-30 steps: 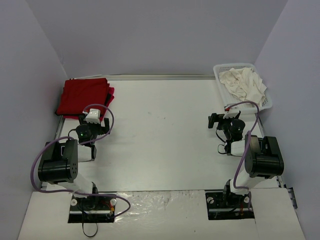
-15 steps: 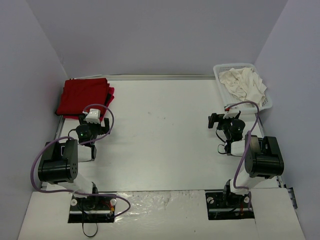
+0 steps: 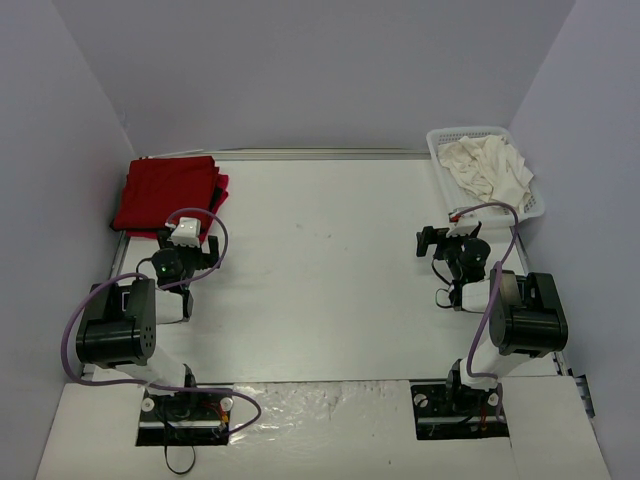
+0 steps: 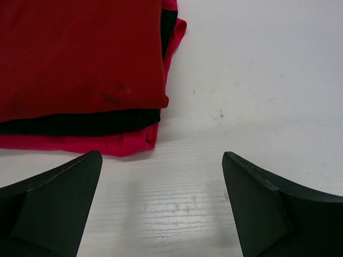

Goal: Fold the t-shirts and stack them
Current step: Grab crumpled tshirt from bin with the right arm, then move the tshirt to the center of the board

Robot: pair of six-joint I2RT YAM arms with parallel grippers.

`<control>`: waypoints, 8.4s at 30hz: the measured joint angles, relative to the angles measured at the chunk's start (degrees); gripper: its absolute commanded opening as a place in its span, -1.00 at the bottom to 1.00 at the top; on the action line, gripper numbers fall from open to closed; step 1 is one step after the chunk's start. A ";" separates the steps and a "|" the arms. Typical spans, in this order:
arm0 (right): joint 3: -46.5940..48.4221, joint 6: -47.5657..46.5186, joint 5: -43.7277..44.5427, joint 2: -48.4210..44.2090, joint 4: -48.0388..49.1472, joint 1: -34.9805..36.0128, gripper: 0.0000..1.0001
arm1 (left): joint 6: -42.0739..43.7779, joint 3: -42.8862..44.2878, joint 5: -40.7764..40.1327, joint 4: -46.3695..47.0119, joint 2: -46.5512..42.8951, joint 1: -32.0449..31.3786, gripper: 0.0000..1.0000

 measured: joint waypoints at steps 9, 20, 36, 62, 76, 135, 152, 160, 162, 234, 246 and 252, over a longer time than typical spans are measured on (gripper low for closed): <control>0.00 0.00 0.00 -0.02 0.00 0.00 1.00 | 0.00 0.00 0.02 0.00 0.00 0.00 0.89; 0.00 0.00 0.02 -0.02 0.00 0.00 1.00 | 0.02 0.00 0.00 -0.02 0.00 0.00 0.89; 0.11 -0.35 2.47 0.00 -0.20 1.97 1.00 | 0.07 0.00 -0.44 -0.55 0.00 -0.48 0.89; 31.91 -10.95 1.33 -11.23 -61.68 9.88 1.00 | 3.50 6.27 1.09 -21.90 -14.69 -1.05 0.89; 48.85 -15.43 24.98 -4.15 -68.65 8.96 1.00 | 8.22 32.11 3.19 -52.04 -12.74 -1.07 0.89; 69.64 -12.52 36.00 19.56 -71.87 -2.49 -1.00 | 6.21 44.65 2.47 -67.82 1.20 -2.93 0.90; 81.81 -14.43 34.01 6.69 -86.97 13.33 -1.00 | 7.45 41.09 3.23 -70.07 -4.92 -2.91 0.89; 91.47 -17.90 28.94 0.24 -94.84 22.01 -1.00 | 8.57 41.09 3.91 -72.89 -8.02 -2.91 0.89; 92.11 -18.38 27.21 -1.64 -95.91 22.77 -1.00 | 8.81 41.09 3.91 -73.55 -8.46 -2.91 0.89; 67.41 -21.99 5.22 5.64 -99.80 20.17 0.36 | 7.65 37.99 12.46 -73.24 -8.83 0.87 0.89; 72.39 -20.68 9.94 23.56 -97.00 19.06 0.23 | 7.96 37.99 14.01 -73.75 -8.72 0.90 0.89; 74.12 -19.78 13.73 25.92 -95.38 17.03 0.25 | 8.24 37.99 14.86 -73.99 -8.72 0.85 0.89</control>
